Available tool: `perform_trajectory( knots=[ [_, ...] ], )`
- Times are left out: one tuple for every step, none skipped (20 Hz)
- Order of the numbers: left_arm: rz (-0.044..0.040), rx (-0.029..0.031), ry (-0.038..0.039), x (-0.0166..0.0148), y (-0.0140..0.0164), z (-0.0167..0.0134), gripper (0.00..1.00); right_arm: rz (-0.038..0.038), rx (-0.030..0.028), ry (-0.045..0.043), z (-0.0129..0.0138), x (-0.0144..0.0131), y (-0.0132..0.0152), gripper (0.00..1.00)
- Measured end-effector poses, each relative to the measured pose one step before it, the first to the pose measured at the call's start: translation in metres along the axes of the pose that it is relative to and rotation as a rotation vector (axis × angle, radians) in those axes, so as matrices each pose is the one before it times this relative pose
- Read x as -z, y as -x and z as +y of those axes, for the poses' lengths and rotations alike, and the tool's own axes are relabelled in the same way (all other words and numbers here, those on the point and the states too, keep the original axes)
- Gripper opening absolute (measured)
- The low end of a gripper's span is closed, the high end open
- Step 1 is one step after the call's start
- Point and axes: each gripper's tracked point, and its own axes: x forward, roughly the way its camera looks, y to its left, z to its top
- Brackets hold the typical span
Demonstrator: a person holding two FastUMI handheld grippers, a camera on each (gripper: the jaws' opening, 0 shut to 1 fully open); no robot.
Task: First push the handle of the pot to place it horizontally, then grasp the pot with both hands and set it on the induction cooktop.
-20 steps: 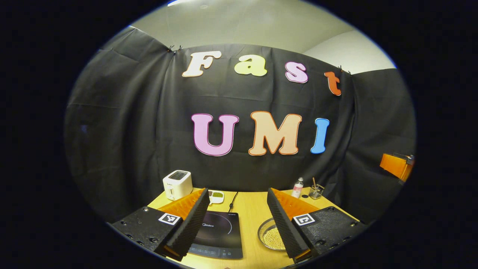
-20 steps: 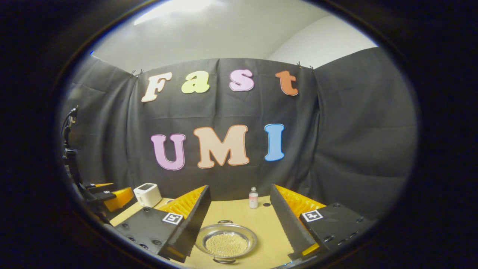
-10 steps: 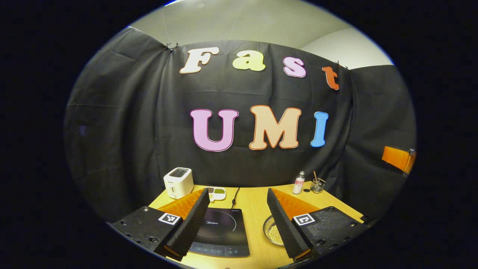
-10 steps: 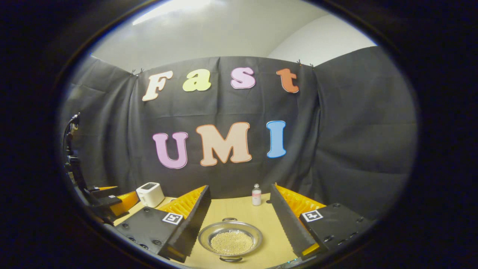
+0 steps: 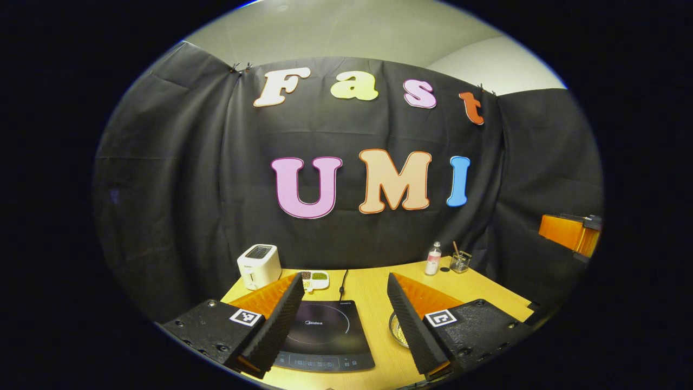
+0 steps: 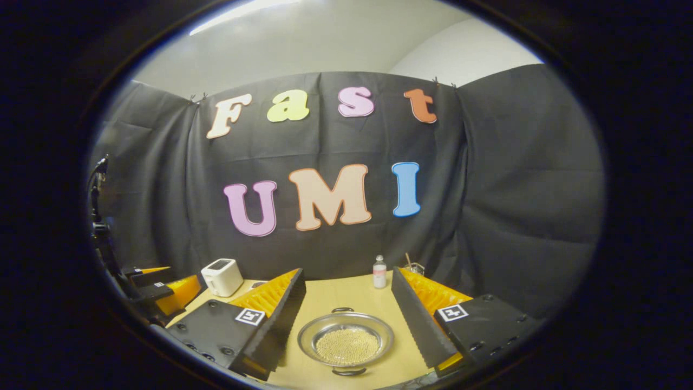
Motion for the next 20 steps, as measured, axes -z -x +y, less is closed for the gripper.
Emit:
perform_trajectory(
  knots=[
    [0.00573, 0.00434, 0.00738, 0.00355, 0.00128, 0.00032, 0.89, 0.01138, -0.00523, 0.00107, 0.00332, 0.00474, -0.00392, 0.92],
    [0.00661, 0.00345, 0.00532, 0.00199, 0.00118, 0.00026, 0.89, 0.01391, -0.00333, 0.00695, 0.00269, 0.00406, -0.00014, 0.83],
    [0.00331, -0.00019, 0.00374, 0.00194, 0.00152, 0.00145, 0.89, 0.01031, -0.00410, 0.00665, 0.00317, 0.00358, -0.00178, 0.78],
    [0.00053, -0.00252, 0.00144, 0.00044, 0.00075, 0.00244, 0.94, 0.00835, -0.00246, 0.00801, 0.00304, 0.00334, -0.00221, 0.71],
    [0.00013, -0.00455, -0.00014, 0.00096, 0.00075, 0.00280, 0.94, 0.00366, 0.00242, 0.00304, 0.00168, 0.00121, -0.00270, 0.65],
    [0.00033, -0.00622, -0.00306, -0.00018, 0.00066, 0.00371, 0.94, 0.00159, 0.00490, 0.00172, 0.00069, 0.00184, -0.00245, 0.47],
    [-0.00059, -0.00663, -0.00519, 0.00097, 0.00025, 0.00322, 0.94, 0.00000, 0.00370, -0.00252, 0.00087, 0.00144, -0.00349, 0.41],
    [0.00207, -0.00801, -0.00630, 0.00112, 0.00045, 0.00411, 0.94, 0.00052, 0.00262, -0.00533, 0.00062, 0.00181, -0.00089, 0.29],
    [-0.00070, -0.00709, -0.00494, 0.00052, 0.00068, 0.00276, 0.94, 0.00311, -0.00148, -0.00457, 0.00123, 0.00151, -0.00175, 0.17],
    [-0.00016, -0.00688, -0.00303, -0.00106, 0.00107, 0.00334, 0.94, 0.00711, -0.00872, -0.00321, 0.00365, 0.00250, -0.00286, 0.09],
    [-0.00044, -0.00705, -0.00101, 0.00043, 0.00051, 0.00262, 0.89, 0.01001, -0.00845, 0.00449, 0.00265, 0.00465, -0.00248, 0.07],
    [0.00122, -0.00583, 0.00127, 0.00040, 0.00043, 0.00201, 0.89, 0.00637, -0.00552, 0.00856, 0.00097, 0.00162, -0.00262, 0.12],
    [0.00143, -0.00582, -0.00076, 0.00072, 0.00022, 0.00179, 0.94, 0.01274, -0.00949, 0.01014, 0.00234, 0.00469, -0.00200, 0.12],
    [-0.00246, -0.00838, -0.00106, -0.00041, 0.00067, 0.00312, 0.94, 0.02043, -0.01298, 0.00850, 0.00378, 0.00736, -0.00083, 0.14],
    [-0.00169, -0.00767, 0.00106, -0.00042, 0.00052, 0.00260, 0.94, 0.02483, -0.02016, 0.00881, 0.00612, 0.00717, -0.00153, 0.17],
    [-0.00147, -0.00579, 0.00215, -0.00078, 0.00070, 0.00161, 0.94, 0.01998, -0.01877, 0.00912, 0.00644, 0.00586, -0.00163, 0.07],
    [-0.00039, -0.00772, 0.00114, 0.00036, 0.00037, 0.00214, 0.94, 0.02229, -0.02361, 0.01022, 0.00773, 0.00672, -0.00187, 0.12],
    [-0.00059, -0.00898, 0.00234, -0.00006, 0.00034, 0.00168, 0.89, 0.02556, -0.02580, 0.00778, 0.00765, 0.00918, -0.00220, 0.12],
    [0.00061, -0.00785, 0.00541, 0.00122, 0.00015, 0.00161, 0.89, 0.02854, -0.02960, 0.00088, 0.00856, 0.00945, -0.00306, 0.12],
    [0.00403, -0.00726, 0.00642, 0.00092, 0.00071, 0.00134, 0.89, 0.03325, -0.03058, -0.00778, 0.00892, 0.01114, -0.00246, 0.07]
  ],
)
